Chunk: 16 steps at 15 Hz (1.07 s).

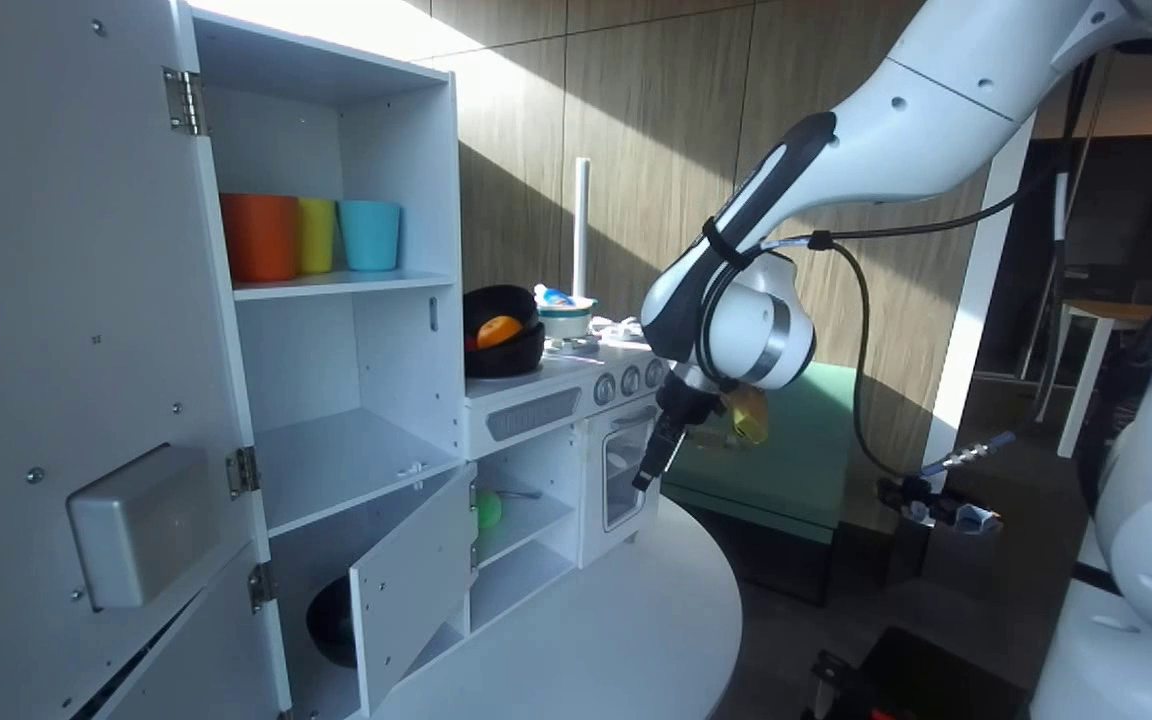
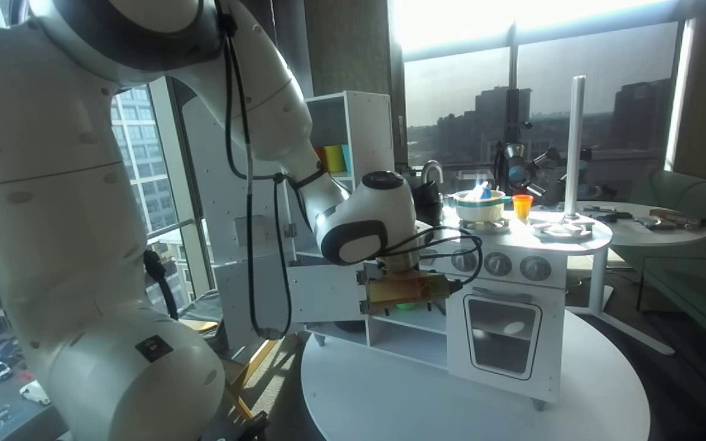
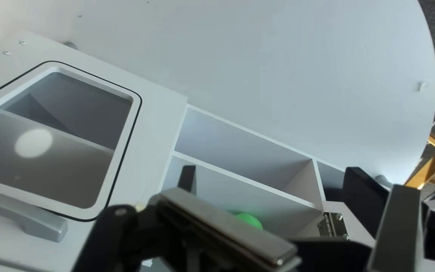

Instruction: Open all the cupboard doors

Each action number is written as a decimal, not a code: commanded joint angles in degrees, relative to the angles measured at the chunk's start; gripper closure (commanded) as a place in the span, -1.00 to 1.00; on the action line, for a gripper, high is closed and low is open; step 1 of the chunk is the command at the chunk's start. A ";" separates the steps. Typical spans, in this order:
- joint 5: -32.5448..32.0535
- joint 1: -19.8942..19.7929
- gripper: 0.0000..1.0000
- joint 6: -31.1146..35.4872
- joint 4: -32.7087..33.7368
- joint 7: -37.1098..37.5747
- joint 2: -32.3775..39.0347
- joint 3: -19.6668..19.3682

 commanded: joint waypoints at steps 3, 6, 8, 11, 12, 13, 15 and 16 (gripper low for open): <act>1.49 -2.43 -1.00 -7.05 6.20 -18.97 3.40 -6.25; 3.51 -3.04 -1.00 -7.61 9.59 -29.02 6.76 -7.79; 6.19 -3.22 -1.00 -5.06 11.34 -35.93 9.22 -7.41; 15.45 -3.87 -1.00 -3.04 14.39 -47.83 11.45 -5.61; 18.32 -4.04 -1.00 -2.49 15.47 -51.86 12.24 -5.04; 20.73 -4.12 -1.00 -1.79 16.51 -55.08 12.96 -4.63; 24.13 -4.28 -1.00 -1.40 19.28 -60.48 14.82 -4.24; 25.50 -4.35 -1.00 -1.29 20.69 -62.04 16.00 -4.13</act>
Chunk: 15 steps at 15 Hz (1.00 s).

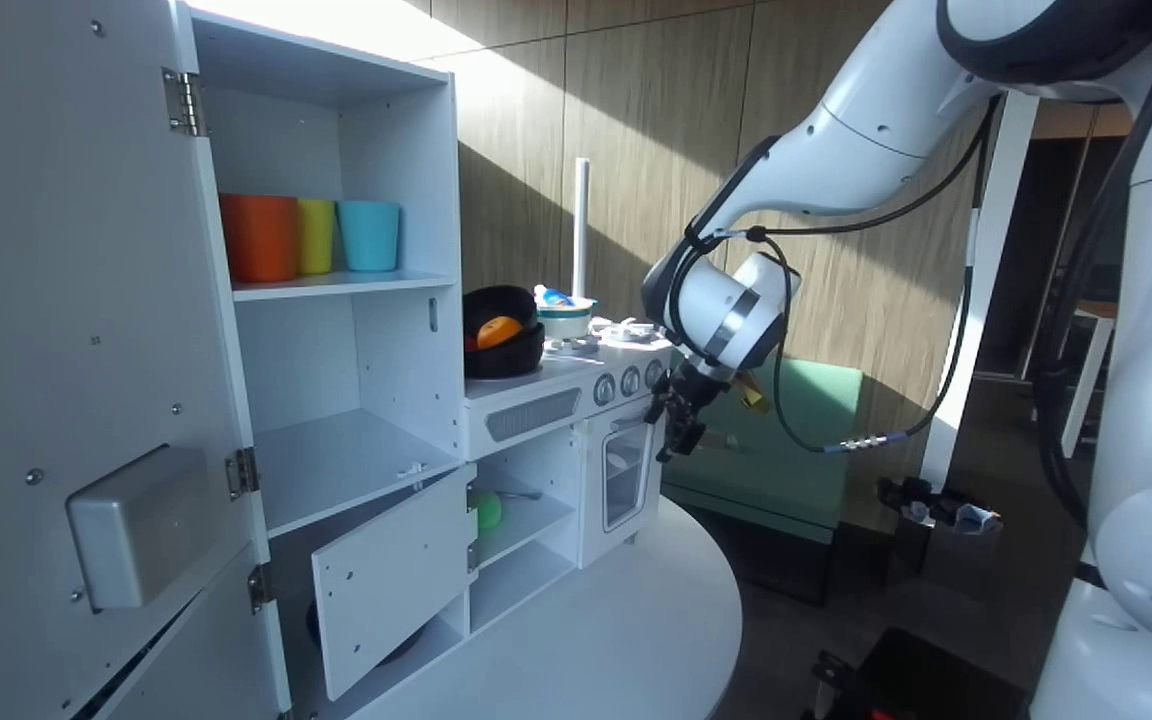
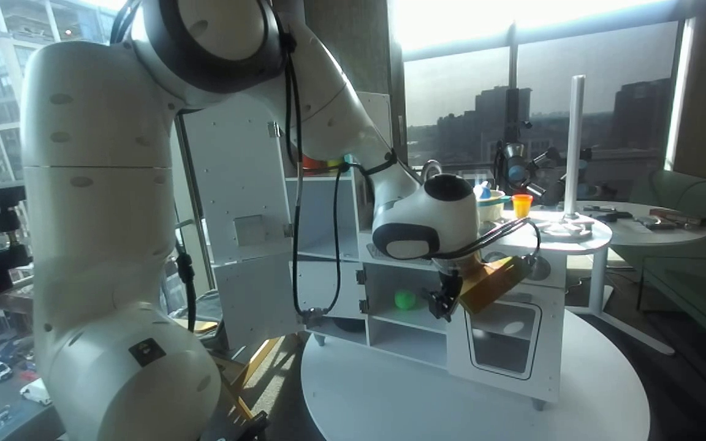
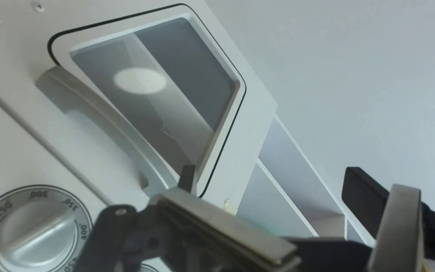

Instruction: Open all the cupboard doors

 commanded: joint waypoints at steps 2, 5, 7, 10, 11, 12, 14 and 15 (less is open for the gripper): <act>7.35 -1.45 -1.00 1.08 7.71 -10.00 5.95 1.64; 14.02 -2.22 -1.00 2.42 10.21 -16.72 8.94 2.89; 18.29 -2.76 -1.00 3.51 12.07 -21.30 10.96 3.70; 24.10 -2.96 -1.00 4.53 13.37 -27.28 11.91 4.38; 25.40 -2.91 -1.00 4.22 13.04 -28.89 11.70 4.39; 27.63 -3.02 -1.00 4.39 13.20 -31.92 11.37 4.70; 25.49 -3.01 -1.00 4.49 14.10 -29.56 9.52 5.42; 25.77 -2.96 -1.00 4.56 14.59 -29.62 9.29 5.59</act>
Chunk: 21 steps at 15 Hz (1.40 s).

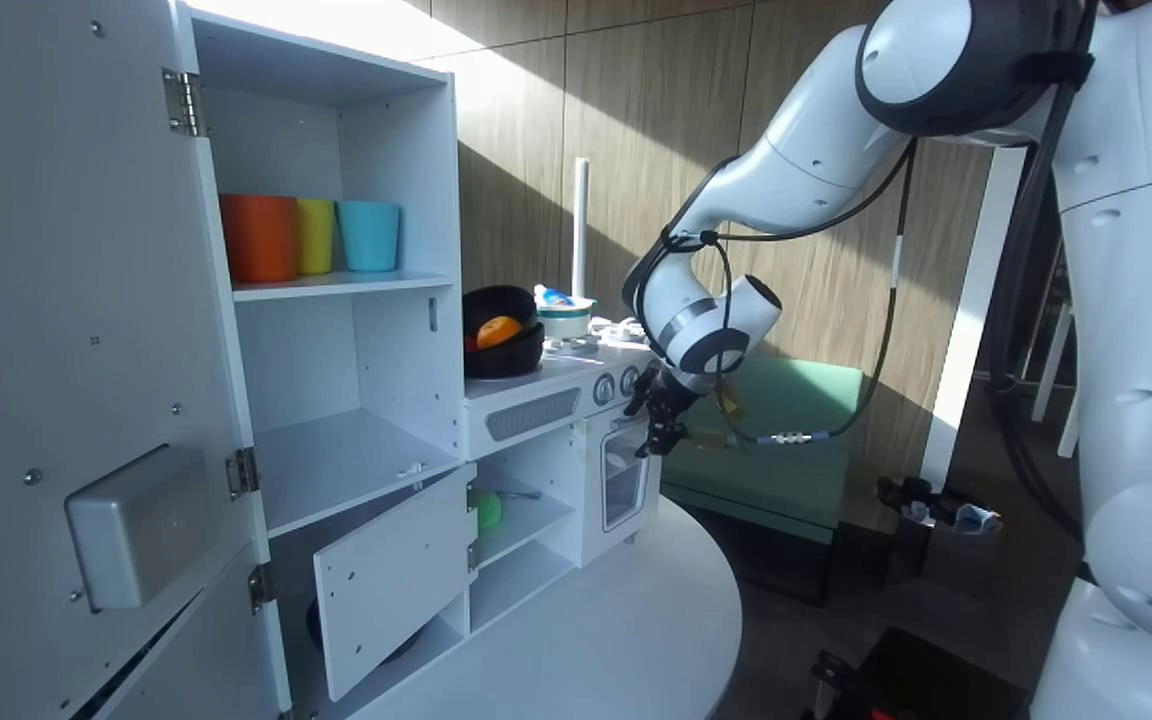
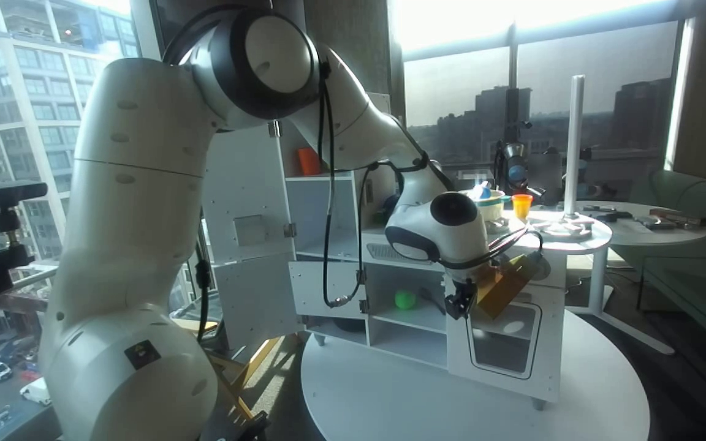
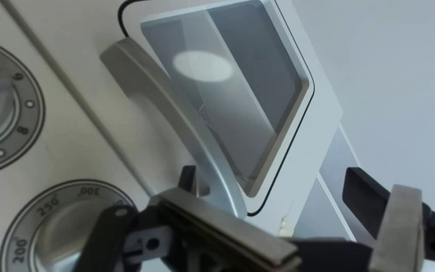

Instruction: Open all the cupboard doors

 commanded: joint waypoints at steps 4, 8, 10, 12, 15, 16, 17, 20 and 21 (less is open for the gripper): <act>2.33 -0.58 -1.00 2.34 3.10 -2.50 0.79 1.70; 2.31 -0.06 -1.00 3.57 2.00 -1.94 2.16 1.35; 1.18 0.67 -1.00 4.63 0.34 0.00 2.07 1.02; 0.06 1.07 -1.00 4.80 -1.66 1.68 1.92 0.86; 1.04 1.36 -1.00 7.38 -2.41 1.36 2.33 0.91; 1.53 1.40 -1.00 8.47 -2.65 1.22 2.24 1.01; 2.23 1.59 -1.00 10.33 -2.78 1.25 2.06 1.14; 3.09 1.94 -1.00 15.11 -3.88 -0.71 0.12 1.35; 3.73 2.38 -1.00 19.37 -3.58 -3.49 -0.31 1.50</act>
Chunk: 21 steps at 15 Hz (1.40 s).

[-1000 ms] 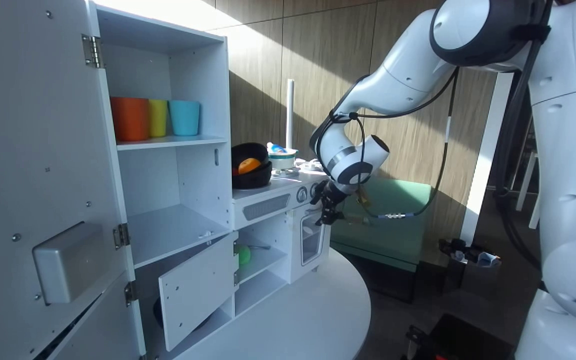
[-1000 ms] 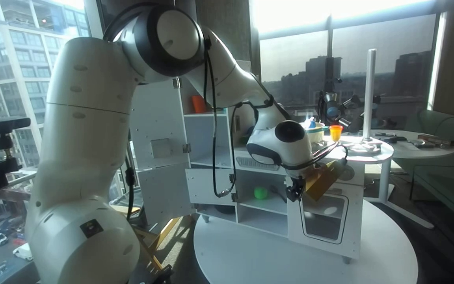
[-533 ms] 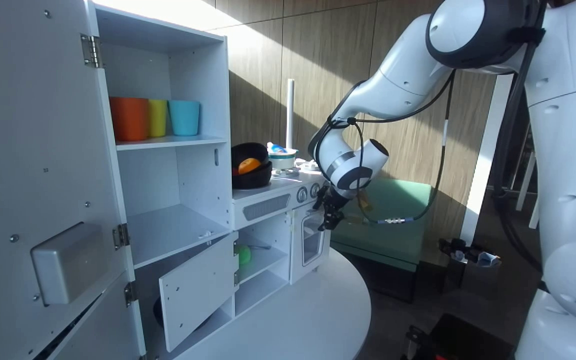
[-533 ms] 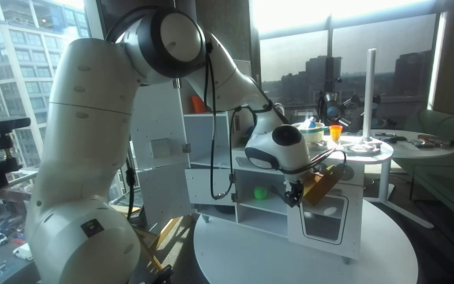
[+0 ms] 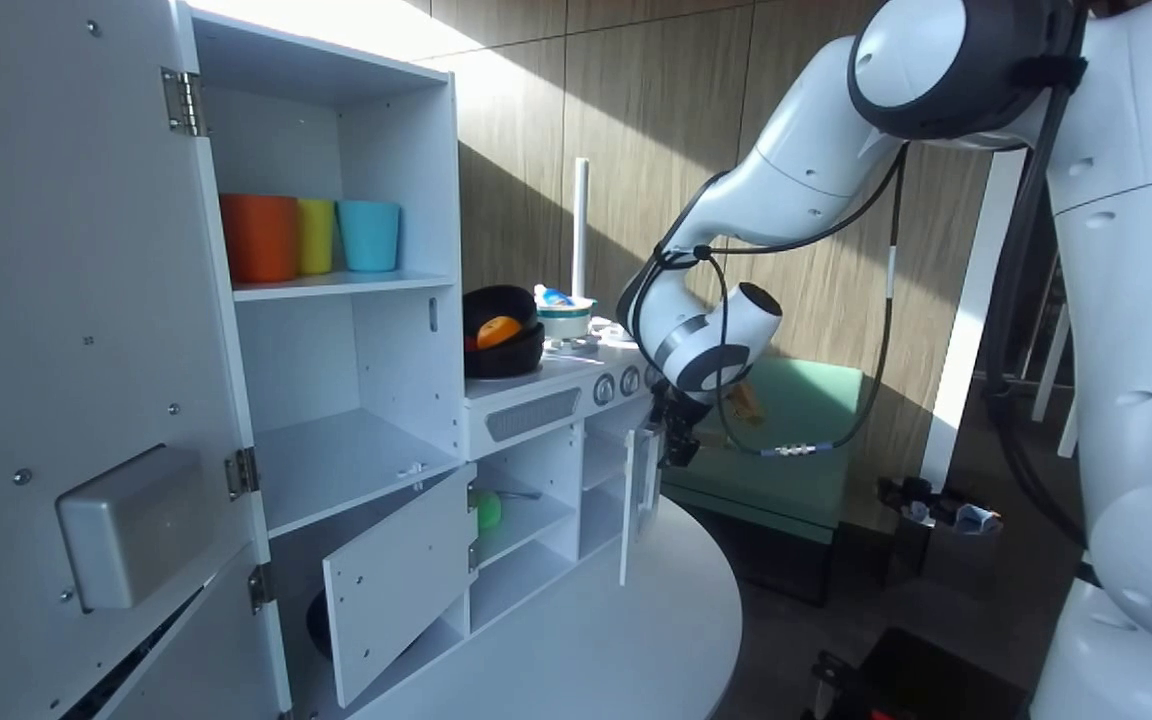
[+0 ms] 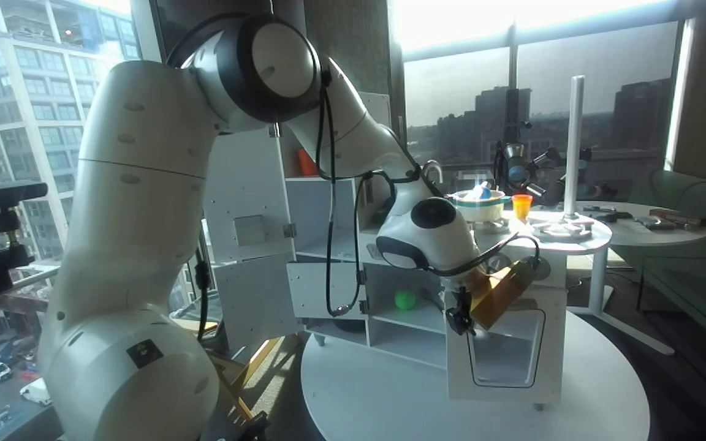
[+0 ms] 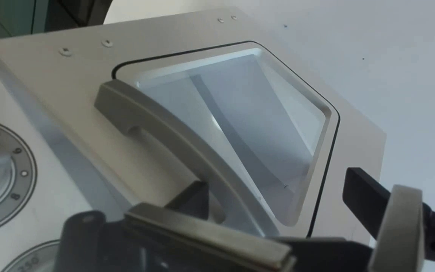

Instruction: Open all the cupboard doors

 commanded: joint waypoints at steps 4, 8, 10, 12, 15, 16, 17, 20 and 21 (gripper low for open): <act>-2.90 2.87 -1.00 19.11 -2.99 -3.24 -2.38 0.12; -13.09 3.17 -1.00 28.91 -3.25 5.23 -4.37 1.74; -10.08 3.29 -1.00 27.41 -3.47 13.26 -5.25 3.43; -5.91 4.15 -1.00 27.22 -4.28 17.98 -5.53 4.88; 0.53 5.72 -1.00 29.66 -5.29 24.45 -5.97 6.98; 1.29 6.12 -1.00 30.51 -5.53 27.32 -6.48 7.54; 2.38 6.59 -1.00 31.63 -5.61 29.65 -7.00 7.98; 8.66 7.78 -1.00 34.62 -5.08 33.07 -9.24 9.00; 13.87 7.85 -1.00 34.40 -4.34 29.92 -9.57 9.47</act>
